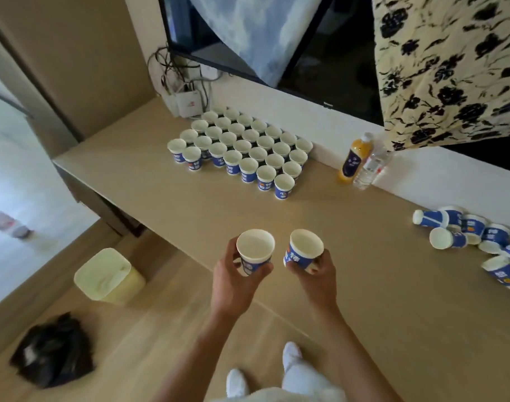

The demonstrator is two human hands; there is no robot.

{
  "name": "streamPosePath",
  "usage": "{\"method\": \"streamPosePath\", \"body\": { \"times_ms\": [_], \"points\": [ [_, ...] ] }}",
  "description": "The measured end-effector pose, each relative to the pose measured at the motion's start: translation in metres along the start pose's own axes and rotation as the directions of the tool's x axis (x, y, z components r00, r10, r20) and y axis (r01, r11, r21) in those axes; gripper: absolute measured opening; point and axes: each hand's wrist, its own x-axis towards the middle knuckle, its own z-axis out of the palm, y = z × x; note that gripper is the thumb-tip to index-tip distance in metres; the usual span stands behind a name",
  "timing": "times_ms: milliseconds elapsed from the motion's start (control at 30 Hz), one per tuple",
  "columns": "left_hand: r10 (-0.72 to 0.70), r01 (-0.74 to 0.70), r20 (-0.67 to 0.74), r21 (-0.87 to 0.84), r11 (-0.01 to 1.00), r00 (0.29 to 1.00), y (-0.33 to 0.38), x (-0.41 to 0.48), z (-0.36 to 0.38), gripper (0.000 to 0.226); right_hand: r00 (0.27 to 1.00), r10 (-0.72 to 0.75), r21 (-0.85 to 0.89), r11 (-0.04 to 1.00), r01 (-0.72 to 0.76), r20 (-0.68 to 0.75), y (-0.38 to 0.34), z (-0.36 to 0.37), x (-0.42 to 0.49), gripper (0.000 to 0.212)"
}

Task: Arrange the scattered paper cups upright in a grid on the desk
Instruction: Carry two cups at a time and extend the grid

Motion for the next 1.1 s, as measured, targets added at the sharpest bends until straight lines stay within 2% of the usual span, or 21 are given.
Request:
{"method": "streamPosePath", "body": {
  "times_ms": [233,567,767,933,1100],
  "points": [
    [-0.017,0.018,-0.086,0.019,1.000,0.996,-0.018,0.039,-0.045,0.057,0.997,0.018,0.009,1.000,-0.019,0.075,-0.002,0.065,0.015,0.057],
    [-0.009,0.016,-0.046,0.152,0.988,0.999,-0.034,0.163,-0.086,0.059,0.993,0.083,0.065,0.994,-0.088,0.083,0.004,0.176,0.095,0.062],
    [-0.006,0.017,-0.057,0.186,0.982,0.998,-0.036,0.234,-0.112,0.059,0.987,0.093,0.021,0.995,-0.097,0.132,-0.006,0.238,0.138,0.057],
    [-0.027,0.036,-0.049,0.204,0.978,0.998,-0.050,0.284,-0.128,0.061,0.992,0.102,-0.029,0.995,-0.100,0.078,-0.008,0.281,0.167,0.054],
    [-0.080,0.061,0.075,0.228,0.972,0.994,-0.071,0.337,-0.145,0.061,0.992,0.126,-0.103,0.987,-0.126,-0.011,-0.002,0.330,0.194,0.052]
  ]
}}
